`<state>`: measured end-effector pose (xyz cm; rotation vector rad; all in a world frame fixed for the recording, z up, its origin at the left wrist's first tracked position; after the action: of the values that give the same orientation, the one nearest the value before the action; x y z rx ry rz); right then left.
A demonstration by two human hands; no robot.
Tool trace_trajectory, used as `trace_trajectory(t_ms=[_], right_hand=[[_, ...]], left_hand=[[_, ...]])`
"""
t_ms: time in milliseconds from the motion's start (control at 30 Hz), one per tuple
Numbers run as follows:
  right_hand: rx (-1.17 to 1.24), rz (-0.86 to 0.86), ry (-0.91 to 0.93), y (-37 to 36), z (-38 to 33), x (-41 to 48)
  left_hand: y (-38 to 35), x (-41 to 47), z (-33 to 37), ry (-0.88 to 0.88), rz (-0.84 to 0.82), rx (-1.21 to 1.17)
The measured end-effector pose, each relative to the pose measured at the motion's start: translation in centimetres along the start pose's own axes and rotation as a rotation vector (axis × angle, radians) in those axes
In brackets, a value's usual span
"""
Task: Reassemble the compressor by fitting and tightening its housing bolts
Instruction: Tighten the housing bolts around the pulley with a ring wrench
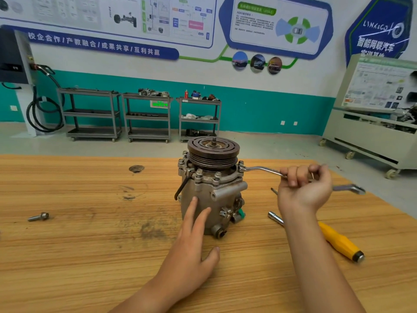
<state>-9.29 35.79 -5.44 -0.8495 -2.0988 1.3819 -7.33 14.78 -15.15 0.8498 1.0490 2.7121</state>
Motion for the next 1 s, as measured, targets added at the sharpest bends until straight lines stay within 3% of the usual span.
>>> trace_trajectory(t_ms=[267,333,433,667,900,1000], right_hand=[[-0.492,-0.278,0.680,-1.9,1.7,-9.9],[-0.588,-0.365,0.764,-2.6,2.4,-11.1],[-0.577,-0.340,0.678,-3.6,1.6,-9.8],[-0.210,0.022,0.118,-3.2,-1.1,-0.3],[-0.174,-0.024,-0.129,-3.0,0.2,2.8],[-0.136,-0.032,-0.128,-2.7,0.1,2.3]], left_hand=[[-0.1,0.0,0.1,-0.013,0.017,0.008],[-0.1,0.0,0.1,-0.017,0.014,0.001],[-0.3,-0.1,0.0,-0.022,0.010,0.005],[-0.4,-0.2,-0.3,0.024,0.002,-0.008],[-0.2,-0.1,-0.3,0.053,0.019,0.002],[-0.2,-0.1,-0.2,0.067,0.016,-0.014]])
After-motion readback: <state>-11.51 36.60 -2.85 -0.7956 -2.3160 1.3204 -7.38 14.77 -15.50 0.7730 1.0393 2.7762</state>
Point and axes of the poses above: each hand's wrist, its own x-axis towards the middle knuckle, its own y-axis out of the back of the hand, z = x × y, the point moved 6 cm from there along x, towards the middle knuckle, and after that the axes turned 9 degrees about z, right-handed, at the moved point
